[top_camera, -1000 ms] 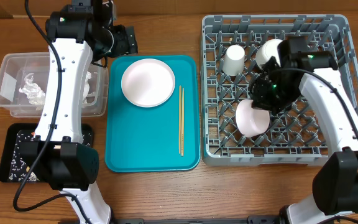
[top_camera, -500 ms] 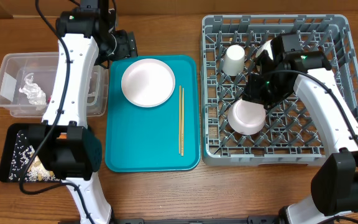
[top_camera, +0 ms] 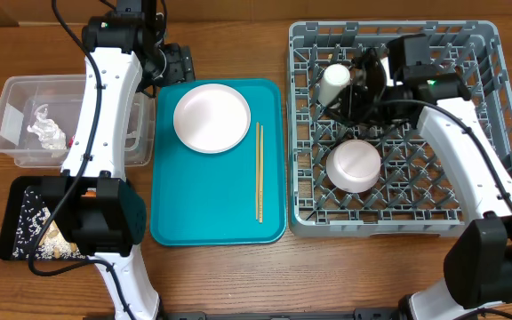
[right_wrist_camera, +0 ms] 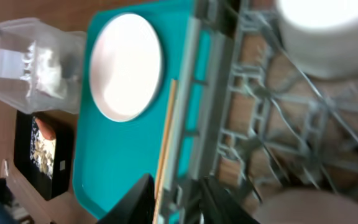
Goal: Sort waste into correct bins and load items into the dishwasher
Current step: 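Grasp the pink plate edge on the teal tray with the left gripper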
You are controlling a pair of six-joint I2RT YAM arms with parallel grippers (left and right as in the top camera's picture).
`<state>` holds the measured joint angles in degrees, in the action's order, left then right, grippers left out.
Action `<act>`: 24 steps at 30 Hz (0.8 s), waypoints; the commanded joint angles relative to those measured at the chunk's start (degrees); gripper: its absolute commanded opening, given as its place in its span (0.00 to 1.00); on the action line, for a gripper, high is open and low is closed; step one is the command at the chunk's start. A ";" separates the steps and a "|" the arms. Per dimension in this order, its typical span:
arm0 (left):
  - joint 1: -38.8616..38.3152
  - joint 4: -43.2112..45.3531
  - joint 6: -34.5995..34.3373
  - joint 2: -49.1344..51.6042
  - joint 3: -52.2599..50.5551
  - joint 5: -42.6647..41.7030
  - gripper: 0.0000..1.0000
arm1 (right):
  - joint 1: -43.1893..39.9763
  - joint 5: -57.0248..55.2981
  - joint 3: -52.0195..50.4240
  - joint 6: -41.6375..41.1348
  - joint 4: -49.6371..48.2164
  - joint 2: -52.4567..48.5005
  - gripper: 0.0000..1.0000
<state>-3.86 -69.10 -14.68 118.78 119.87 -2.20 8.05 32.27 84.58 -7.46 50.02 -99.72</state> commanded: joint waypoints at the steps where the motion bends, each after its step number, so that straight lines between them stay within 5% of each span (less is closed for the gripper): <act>1: 0.09 0.09 -0.50 2.86 -0.26 1.29 0.85 | 2.91 1.88 -0.09 0.11 -3.39 1.57 0.31; 13: 0.15 0.70 7.30 11.54 -0.26 1.33 0.78 | 9.09 -6.97 -0.09 0.13 -6.84 1.57 0.38; 24: 0.15 1.84 7.45 20.13 -0.28 1.36 0.73 | 9.09 -9.35 -0.09 0.17 -6.84 1.57 0.38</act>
<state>-3.86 -67.46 -8.51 136.27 119.61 -1.41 16.97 25.04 84.58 -7.46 43.29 -99.74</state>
